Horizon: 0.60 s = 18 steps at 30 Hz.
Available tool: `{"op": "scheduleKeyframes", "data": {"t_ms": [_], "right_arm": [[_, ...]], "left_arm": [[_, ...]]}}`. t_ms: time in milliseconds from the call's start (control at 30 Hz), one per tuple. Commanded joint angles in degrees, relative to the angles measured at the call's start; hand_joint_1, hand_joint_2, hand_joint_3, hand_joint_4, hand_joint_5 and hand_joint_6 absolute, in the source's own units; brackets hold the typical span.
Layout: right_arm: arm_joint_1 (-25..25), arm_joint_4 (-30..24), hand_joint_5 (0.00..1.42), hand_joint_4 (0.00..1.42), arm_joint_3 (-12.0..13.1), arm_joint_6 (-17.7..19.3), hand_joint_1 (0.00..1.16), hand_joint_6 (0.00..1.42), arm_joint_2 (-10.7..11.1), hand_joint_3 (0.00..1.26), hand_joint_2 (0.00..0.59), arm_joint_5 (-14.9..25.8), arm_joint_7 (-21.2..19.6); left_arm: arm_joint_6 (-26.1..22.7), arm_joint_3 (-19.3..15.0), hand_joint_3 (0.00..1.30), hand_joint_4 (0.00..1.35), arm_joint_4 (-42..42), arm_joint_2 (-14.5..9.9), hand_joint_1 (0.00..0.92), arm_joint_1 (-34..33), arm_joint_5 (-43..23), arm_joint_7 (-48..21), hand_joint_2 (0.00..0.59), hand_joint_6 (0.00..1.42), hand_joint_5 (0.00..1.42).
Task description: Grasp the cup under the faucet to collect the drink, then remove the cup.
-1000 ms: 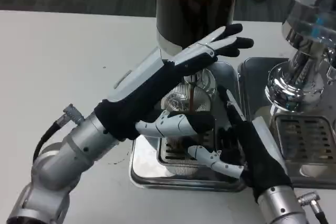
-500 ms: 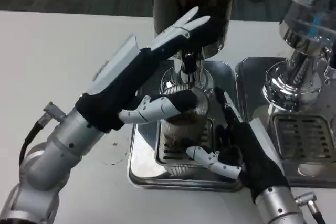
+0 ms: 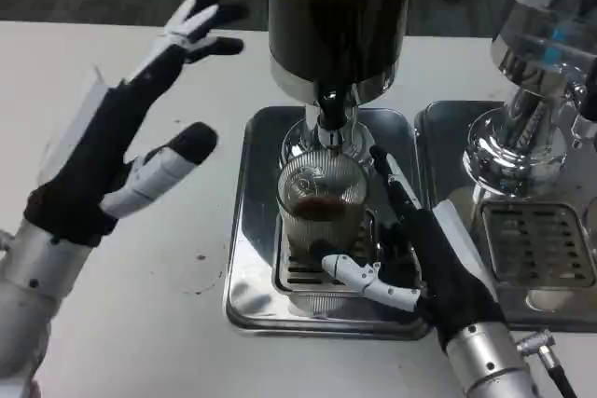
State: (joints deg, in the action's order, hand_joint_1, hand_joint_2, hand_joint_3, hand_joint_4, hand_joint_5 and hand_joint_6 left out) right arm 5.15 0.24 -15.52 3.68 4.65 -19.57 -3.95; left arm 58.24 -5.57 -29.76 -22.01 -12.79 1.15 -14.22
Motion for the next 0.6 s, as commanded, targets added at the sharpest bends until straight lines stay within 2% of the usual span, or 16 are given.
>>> {"op": "scheduleKeyframes", "data": {"t_ms": [33,400,600], "right_arm": [[-0.90,1.19,0.00,0.00,-0.07,1.27,0.74,0.00,-0.07,0.00,0.185,-0.04,-0.05],[-2.66,3.15,0.00,0.00,0.26,1.67,0.73,0.00,-0.93,0.00,0.185,2.58,1.40],[-4.04,5.67,0.00,0.00,0.43,2.51,0.73,0.00,-1.95,0.00,0.184,3.26,0.94]], "left_arm": [[2.58,-3.52,0.21,0.03,-2.84,0.11,0.000,3.84,1.77,4.38,0.144,0.09,0.26],[0.48,-5.11,0.21,0.02,-6.59,-1.30,0.000,8.99,6.49,9.04,0.147,0.06,0.24],[-0.99,-3.37,0.19,0.00,-10.05,-1.77,0.000,11.29,11.46,11.63,0.153,0.03,0.21]]}}
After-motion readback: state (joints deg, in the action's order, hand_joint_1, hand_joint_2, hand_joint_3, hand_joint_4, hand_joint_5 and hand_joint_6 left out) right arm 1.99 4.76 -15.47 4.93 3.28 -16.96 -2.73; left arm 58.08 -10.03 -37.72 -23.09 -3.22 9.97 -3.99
